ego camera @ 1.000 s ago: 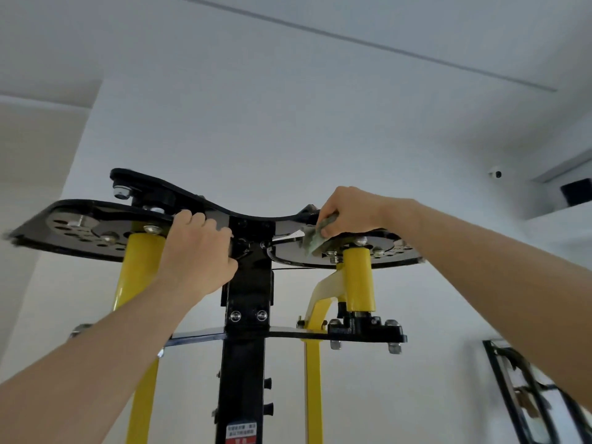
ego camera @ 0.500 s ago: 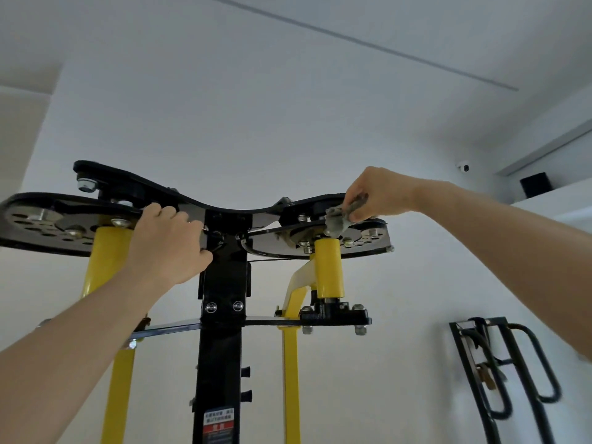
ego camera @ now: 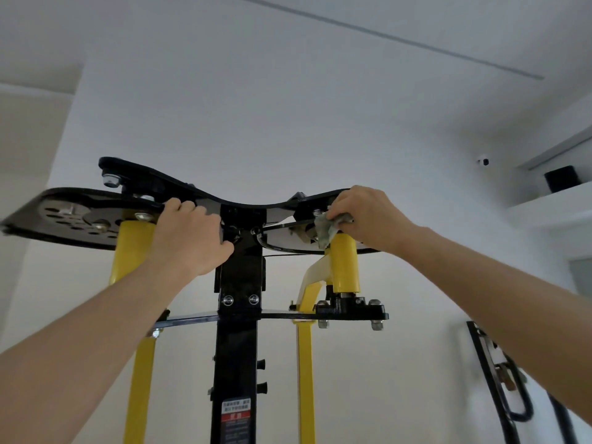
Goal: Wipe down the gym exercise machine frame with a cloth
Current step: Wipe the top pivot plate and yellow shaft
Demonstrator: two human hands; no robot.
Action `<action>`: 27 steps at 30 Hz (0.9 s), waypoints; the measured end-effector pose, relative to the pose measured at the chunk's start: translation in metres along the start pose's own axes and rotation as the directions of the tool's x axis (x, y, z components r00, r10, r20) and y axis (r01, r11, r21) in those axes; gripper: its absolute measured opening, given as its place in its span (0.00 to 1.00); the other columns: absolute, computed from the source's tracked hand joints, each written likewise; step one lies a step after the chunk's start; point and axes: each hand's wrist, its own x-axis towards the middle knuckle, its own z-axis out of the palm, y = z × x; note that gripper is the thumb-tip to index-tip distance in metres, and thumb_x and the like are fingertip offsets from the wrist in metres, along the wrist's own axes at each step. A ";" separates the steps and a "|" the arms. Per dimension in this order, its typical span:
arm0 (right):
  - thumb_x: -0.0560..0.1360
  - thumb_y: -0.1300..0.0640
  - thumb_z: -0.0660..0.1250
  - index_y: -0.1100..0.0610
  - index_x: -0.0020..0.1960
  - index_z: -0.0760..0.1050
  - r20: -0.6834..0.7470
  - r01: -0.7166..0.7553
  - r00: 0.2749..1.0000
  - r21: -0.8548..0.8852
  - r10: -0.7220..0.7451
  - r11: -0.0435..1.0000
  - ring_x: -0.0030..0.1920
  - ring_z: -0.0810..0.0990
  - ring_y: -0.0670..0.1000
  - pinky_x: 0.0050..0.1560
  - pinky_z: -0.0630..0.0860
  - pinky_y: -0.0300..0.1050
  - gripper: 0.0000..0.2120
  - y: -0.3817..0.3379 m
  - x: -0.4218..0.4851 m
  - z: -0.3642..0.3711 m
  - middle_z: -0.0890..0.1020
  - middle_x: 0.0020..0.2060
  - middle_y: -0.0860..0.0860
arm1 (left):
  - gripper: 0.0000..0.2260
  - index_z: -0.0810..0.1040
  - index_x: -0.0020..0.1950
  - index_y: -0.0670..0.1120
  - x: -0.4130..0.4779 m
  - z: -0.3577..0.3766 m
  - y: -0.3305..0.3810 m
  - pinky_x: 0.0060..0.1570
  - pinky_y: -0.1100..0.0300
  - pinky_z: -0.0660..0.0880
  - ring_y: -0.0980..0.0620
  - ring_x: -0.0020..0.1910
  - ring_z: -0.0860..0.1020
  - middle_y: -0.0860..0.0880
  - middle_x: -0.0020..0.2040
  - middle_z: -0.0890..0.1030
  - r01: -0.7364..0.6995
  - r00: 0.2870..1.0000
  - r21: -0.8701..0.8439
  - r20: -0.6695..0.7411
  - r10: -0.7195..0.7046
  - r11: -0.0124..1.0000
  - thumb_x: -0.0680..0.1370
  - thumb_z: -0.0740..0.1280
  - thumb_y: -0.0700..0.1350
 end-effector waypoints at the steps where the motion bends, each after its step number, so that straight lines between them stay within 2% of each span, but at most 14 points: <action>1: 0.74 0.63 0.67 0.49 0.53 0.85 0.004 0.017 1.000 -0.023 -0.017 1.000 0.51 0.79 0.52 0.47 0.70 0.43 0.14 -0.003 0.005 0.004 0.85 0.49 0.48 | 0.24 0.79 0.61 0.52 0.000 0.000 0.000 0.62 0.50 0.66 0.48 0.57 0.76 0.50 0.56 0.81 -0.003 1.000 0.006 -0.006 0.003 1.000 0.78 0.53 0.64; 4: 0.73 0.66 0.65 0.49 0.50 0.85 0.072 0.090 0.994 -0.068 -0.085 0.994 0.47 0.80 0.54 0.47 0.77 0.50 0.16 -0.019 0.021 0.013 0.84 0.46 0.49 | 0.24 0.79 0.59 0.51 -0.002 0.002 0.000 0.61 0.50 0.65 0.48 0.55 0.75 0.50 0.54 0.81 -0.003 1.000 0.002 -0.023 0.003 1.000 0.79 0.53 0.64; 6: 0.72 0.68 0.66 0.47 0.49 0.85 0.125 0.124 0.986 -0.089 -0.112 0.988 0.47 0.80 0.54 0.47 0.79 0.53 0.18 -0.030 0.028 0.020 0.83 0.47 0.48 | 0.23 0.79 0.59 0.51 -0.004 0.002 -0.001 0.60 0.50 0.65 0.48 0.55 0.75 0.50 0.53 0.81 -0.008 0.999 0.001 -0.034 0.008 1.000 0.79 0.53 0.63; 9: 0.73 0.66 0.67 0.45 0.53 0.83 0.124 0.117 0.987 -0.123 -0.101 0.985 0.49 0.80 0.54 0.46 0.79 0.54 0.17 -0.031 0.030 0.023 0.82 0.50 0.47 | 0.23 0.79 0.59 0.51 -0.005 0.005 -0.003 0.61 0.50 0.66 0.48 0.54 0.76 0.50 0.52 0.81 -0.023 0.999 0.011 -0.047 0.023 1.000 0.78 0.53 0.63; 12: 0.75 0.59 0.66 0.47 0.53 0.83 0.149 0.056 0.988 -0.089 -0.042 0.995 0.44 0.79 0.52 0.46 0.78 0.51 0.12 -0.026 0.034 0.011 0.82 0.44 0.46 | 0.23 0.79 0.59 0.51 -0.006 0.005 -0.003 0.61 0.51 0.66 0.49 0.54 0.75 0.50 0.52 0.81 -0.033 0.998 0.010 -0.048 0.034 0.999 0.78 0.53 0.62; 14: 0.75 0.57 0.68 0.51 0.51 0.84 0.160 0.012 0.987 -0.018 -0.009 1.000 0.44 0.80 0.51 0.47 0.77 0.48 0.08 -0.022 0.041 0.000 0.83 0.42 0.46 | 0.23 0.78 0.60 0.51 -0.006 0.005 -0.003 0.62 0.50 0.66 0.49 0.55 0.75 0.50 0.53 0.81 -0.040 0.998 0.008 -0.037 0.040 0.999 0.79 0.53 0.62; 17: 0.73 0.59 0.72 0.53 0.49 0.86 0.062 -0.083 0.995 0.136 0.075 0.987 0.46 0.81 0.51 0.49 0.76 0.45 0.06 -0.011 0.057 -0.008 0.84 0.40 0.47 | 0.22 0.79 0.59 0.51 -0.005 0.007 -0.005 0.62 0.51 0.66 0.49 0.54 0.76 0.51 0.53 0.81 -0.051 0.998 0.017 -0.041 0.052 0.999 0.79 0.53 0.62; 20: 0.73 0.60 0.75 0.54 0.50 0.86 0.028 -0.162 0.986 0.320 0.162 0.933 0.45 0.81 0.44 0.46 0.74 0.34 0.07 -0.002 0.072 -0.012 0.83 0.40 0.44 | 0.22 0.80 0.56 0.52 -0.003 0.006 -0.004 0.61 0.51 0.67 0.50 0.51 0.76 0.52 0.49 0.82 -0.021 0.999 -0.004 -0.040 0.021 1.000 0.79 0.53 0.63; 22: 0.74 0.59 0.75 0.54 0.52 0.86 0.085 -0.192 0.981 0.446 0.172 0.874 0.46 0.82 0.42 0.47 0.77 0.35 0.07 0.000 0.079 -0.014 0.85 0.42 0.44 | 0.23 0.80 0.54 0.52 0.001 0.001 0.000 0.58 0.51 0.66 0.49 0.49 0.77 0.52 0.45 0.82 0.047 0.998 -0.081 -0.042 -0.050 0.996 0.79 0.53 0.64; 24: 0.76 0.60 0.73 0.55 0.54 0.85 0.153 -0.209 0.977 0.528 0.150 0.823 0.48 0.84 0.46 0.49 0.81 0.39 0.08 0.000 0.084 -0.013 0.86 0.46 0.48 | 0.22 0.80 0.57 0.52 0.009 -0.006 0.008 0.56 0.51 0.68 0.49 0.48 0.78 0.52 0.45 0.83 0.085 0.991 -0.230 -0.082 -0.106 0.969 0.79 0.55 0.65; 25: 0.77 0.61 0.72 0.56 0.56 0.85 0.183 -0.220 0.973 0.557 0.141 0.801 0.49 0.85 0.47 0.49 0.82 0.38 0.09 0.000 0.085 -0.012 0.86 0.47 0.50 | 0.22 0.79 0.60 0.53 0.015 -0.011 0.013 0.55 0.52 0.69 0.49 0.50 0.79 0.53 0.47 0.84 0.080 0.988 -0.353 -0.098 -0.122 0.932 0.79 0.57 0.65; 27: 0.78 0.62 0.71 0.58 0.59 0.83 0.234 -0.246 0.964 0.598 0.128 0.763 0.49 0.85 0.49 0.47 0.82 0.37 0.10 0.002 0.087 -0.012 0.86 0.49 0.51 | 0.23 0.75 0.68 0.55 0.030 -0.021 0.027 0.56 0.53 0.72 0.49 0.56 0.79 0.55 0.55 0.83 0.091 0.991 -0.644 -0.018 -0.133 0.760 0.78 0.62 0.65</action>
